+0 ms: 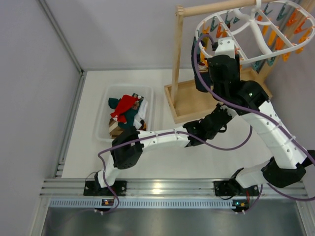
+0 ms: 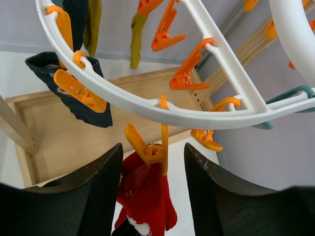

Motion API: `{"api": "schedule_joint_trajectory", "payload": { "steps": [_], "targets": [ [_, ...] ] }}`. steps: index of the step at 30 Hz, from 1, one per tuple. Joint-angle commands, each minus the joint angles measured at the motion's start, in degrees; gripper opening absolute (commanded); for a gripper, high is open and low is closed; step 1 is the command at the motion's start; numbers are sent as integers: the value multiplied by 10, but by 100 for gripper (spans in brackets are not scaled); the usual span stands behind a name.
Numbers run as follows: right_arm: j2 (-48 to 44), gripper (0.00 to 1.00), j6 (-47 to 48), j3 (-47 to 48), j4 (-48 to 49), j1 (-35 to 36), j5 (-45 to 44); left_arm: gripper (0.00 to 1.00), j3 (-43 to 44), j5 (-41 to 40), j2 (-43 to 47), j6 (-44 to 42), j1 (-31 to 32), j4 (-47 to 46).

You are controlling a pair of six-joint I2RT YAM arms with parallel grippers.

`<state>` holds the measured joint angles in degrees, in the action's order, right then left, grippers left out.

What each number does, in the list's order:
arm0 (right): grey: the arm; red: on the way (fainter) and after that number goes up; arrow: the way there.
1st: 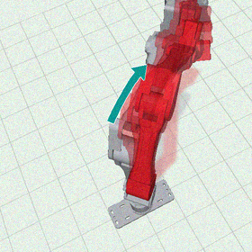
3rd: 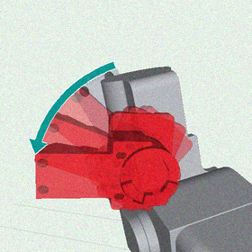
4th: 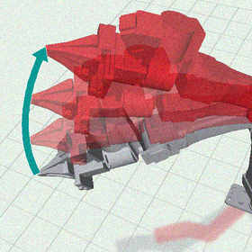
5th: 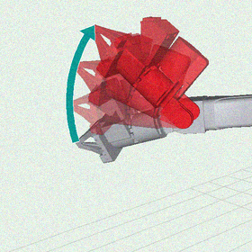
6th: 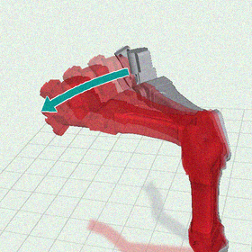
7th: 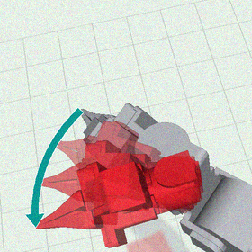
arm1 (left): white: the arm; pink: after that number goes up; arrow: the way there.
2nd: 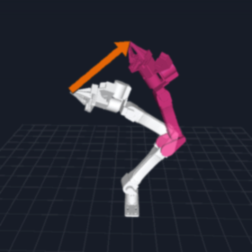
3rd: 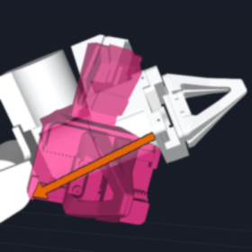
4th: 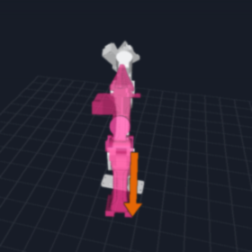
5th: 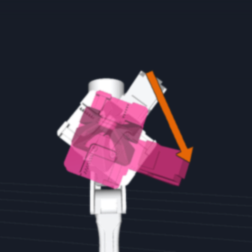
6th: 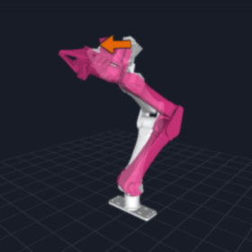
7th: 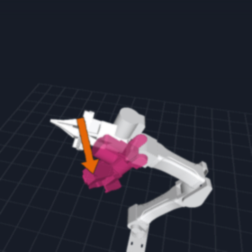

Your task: Remove the socks clipped to the hanger

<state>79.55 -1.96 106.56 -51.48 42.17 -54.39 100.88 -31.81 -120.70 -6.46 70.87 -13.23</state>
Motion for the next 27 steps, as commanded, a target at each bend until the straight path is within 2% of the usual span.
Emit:
{"api": "schedule_joint_trajectory", "payload": {
  "steps": [1,5,15,17,21,24,25,27],
  "targets": [
    [3,50,14,-2,35,-15,-25,0,22,-8,1,-11,8,-25],
    [-4,48,41,-22,73,-24,-21,0,18,-9,6,-11,10,-25],
    [10,49,56,-32,97,-29,-10,0,13,-8,13,-14,12,-25],
    [9,47,66,-39,109,-34,-12,0,8,-7,17,-11,13,-25],
    [3,36,71,-50,125,-38,-17,0,4,-9,21,-9,13,-25],
    [-7,24,69,-62,138,-37,-15,0,3,-11,19,-10,13,-25],
    [-12,17,68,-65,141,-36,-13,0,2,-11,18,-9,13,-25],
    [-17,13,65,-68,143,-37,-8,0,-3,-13,18,-7,13,-25]
  ]
}}
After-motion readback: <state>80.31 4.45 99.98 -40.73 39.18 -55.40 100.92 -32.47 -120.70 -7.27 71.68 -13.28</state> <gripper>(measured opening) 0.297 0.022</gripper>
